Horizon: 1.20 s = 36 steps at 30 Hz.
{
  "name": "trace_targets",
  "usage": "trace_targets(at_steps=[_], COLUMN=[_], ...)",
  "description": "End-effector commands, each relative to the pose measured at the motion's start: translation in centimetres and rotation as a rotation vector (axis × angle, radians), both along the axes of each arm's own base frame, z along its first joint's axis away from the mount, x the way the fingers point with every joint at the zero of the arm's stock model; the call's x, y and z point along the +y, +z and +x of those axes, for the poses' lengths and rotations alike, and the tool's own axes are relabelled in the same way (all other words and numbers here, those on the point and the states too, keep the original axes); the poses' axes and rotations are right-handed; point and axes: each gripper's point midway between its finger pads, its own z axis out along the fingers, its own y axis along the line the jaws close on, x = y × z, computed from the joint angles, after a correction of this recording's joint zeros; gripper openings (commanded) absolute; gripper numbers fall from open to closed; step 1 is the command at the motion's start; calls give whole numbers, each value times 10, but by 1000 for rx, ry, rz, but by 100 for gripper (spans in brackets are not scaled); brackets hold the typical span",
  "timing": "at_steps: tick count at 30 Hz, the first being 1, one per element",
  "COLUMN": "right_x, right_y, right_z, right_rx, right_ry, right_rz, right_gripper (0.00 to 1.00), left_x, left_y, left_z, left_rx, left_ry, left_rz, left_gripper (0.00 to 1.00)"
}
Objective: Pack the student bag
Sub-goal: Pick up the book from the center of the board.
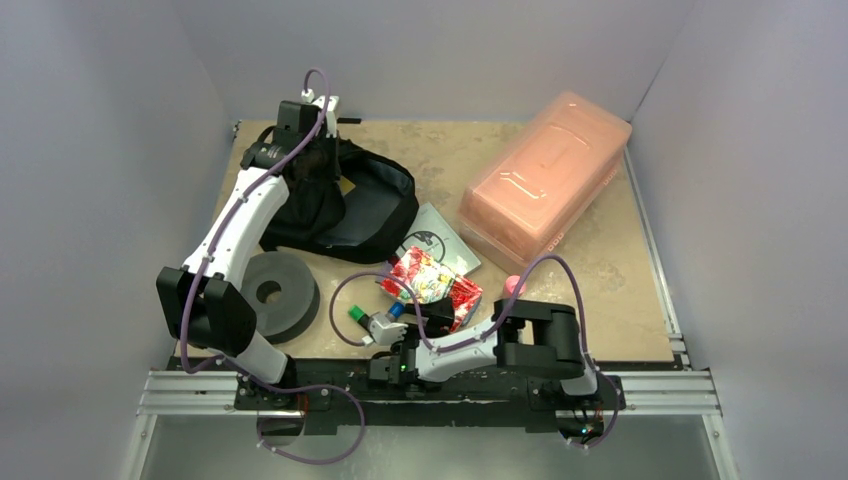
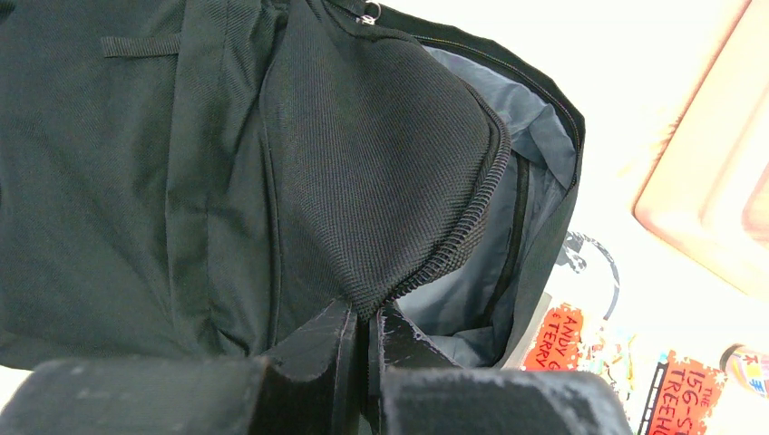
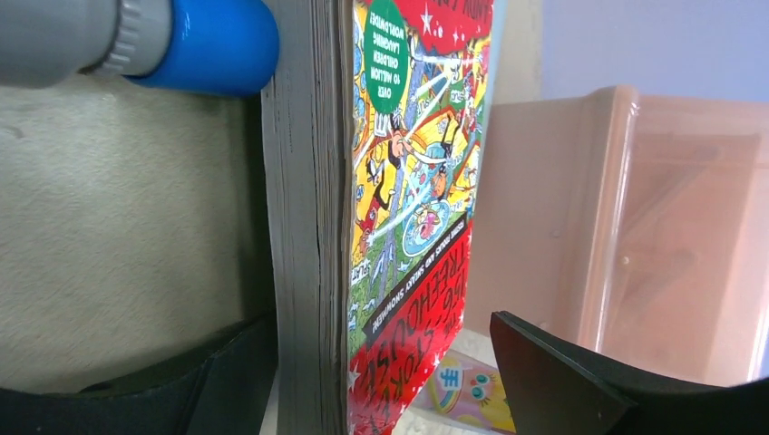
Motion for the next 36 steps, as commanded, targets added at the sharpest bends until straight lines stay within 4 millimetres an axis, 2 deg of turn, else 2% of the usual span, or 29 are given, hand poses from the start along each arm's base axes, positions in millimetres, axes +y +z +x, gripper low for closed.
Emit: trace_targets(at_steps=[1,3,5,13,17,21,22,31,36], right_x=[-3,-7,-9,-4,-3,-8,-9,-10,-4], right_y=[1,-2,-2,7,24,45,51,98,126], right_z=[6,6,6,4,3,2,2,0,11], right_rx=[-75,-83,-84,-55,-47,-42,-42,22,32], right_ry=[-32,-42,-44,-25,-34,-43,-43,-1,67], right_rz=[14,18,19,63,81,102,110,283,433], right_gripper=[88,81,77,45,24,9,1,0,0], left_x=[1,0,1,1,2,2,2,3,2], left_y=[28,29,29,30,29,32,32,34,35], left_z=[7,6,6,6,5,5,5,5,3], left_rx=[-89,-89,-90,-94,-98,-100,-103,-112,-104], left_ry=[12,10,10,9,10,7,9,7,-1], left_rz=[-24,-26,-24,-21,-16,-16,-16,-12,-12], left_gripper=[0,0,0,0,0,0,0,0,0])
